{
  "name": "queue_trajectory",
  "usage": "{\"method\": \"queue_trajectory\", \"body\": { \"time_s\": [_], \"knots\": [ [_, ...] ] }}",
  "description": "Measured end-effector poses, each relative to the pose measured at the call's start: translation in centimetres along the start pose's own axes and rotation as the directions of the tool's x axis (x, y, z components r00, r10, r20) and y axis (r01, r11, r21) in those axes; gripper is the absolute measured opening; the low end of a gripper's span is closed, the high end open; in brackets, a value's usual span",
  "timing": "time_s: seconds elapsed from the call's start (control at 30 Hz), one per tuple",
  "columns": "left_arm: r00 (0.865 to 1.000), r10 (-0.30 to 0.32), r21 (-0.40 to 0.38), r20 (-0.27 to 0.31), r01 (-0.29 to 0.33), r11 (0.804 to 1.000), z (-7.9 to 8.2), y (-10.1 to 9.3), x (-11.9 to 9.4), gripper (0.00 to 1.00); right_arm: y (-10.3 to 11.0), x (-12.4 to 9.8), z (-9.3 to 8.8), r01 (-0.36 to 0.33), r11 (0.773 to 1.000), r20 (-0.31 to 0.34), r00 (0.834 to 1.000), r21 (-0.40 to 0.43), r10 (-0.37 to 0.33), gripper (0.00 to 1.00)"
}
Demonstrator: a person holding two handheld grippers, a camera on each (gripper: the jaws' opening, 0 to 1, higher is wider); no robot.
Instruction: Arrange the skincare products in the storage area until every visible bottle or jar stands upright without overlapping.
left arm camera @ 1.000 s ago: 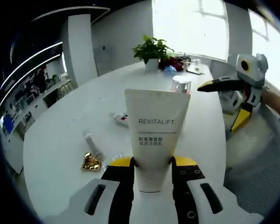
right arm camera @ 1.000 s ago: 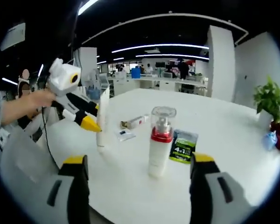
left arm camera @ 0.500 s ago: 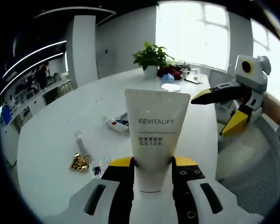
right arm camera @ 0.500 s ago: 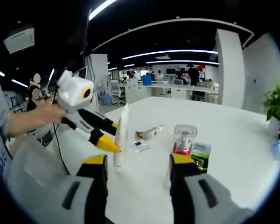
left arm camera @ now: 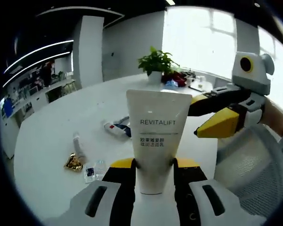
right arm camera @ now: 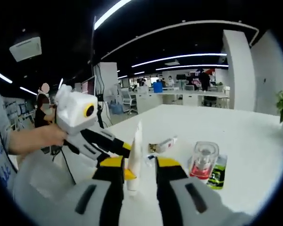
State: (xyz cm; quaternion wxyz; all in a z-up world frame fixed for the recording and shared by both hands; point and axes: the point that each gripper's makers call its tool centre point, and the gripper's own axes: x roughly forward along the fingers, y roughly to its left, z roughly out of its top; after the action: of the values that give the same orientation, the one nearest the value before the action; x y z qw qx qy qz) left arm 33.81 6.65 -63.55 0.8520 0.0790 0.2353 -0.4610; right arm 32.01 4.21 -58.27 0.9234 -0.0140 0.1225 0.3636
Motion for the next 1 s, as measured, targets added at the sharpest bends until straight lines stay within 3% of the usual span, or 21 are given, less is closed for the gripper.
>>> {"method": "queue_trajectory", "body": {
  "time_s": [0.63,1.0],
  "knots": [
    [0.998,0.046,-0.061,0.044,-0.044,0.997,0.3,-0.6,0.7,0.28,0.0,2.2,0.4,-0.062,0.995,0.002,0.998,0.074,0.062,0.12],
    [0.999,0.024,-0.039,0.042,-0.022,0.999,-0.1,-0.8,0.7,0.28,0.3,2.4,0.3,-0.129,0.992,0.002,0.992,0.005,0.129,0.08]
  ]
}}
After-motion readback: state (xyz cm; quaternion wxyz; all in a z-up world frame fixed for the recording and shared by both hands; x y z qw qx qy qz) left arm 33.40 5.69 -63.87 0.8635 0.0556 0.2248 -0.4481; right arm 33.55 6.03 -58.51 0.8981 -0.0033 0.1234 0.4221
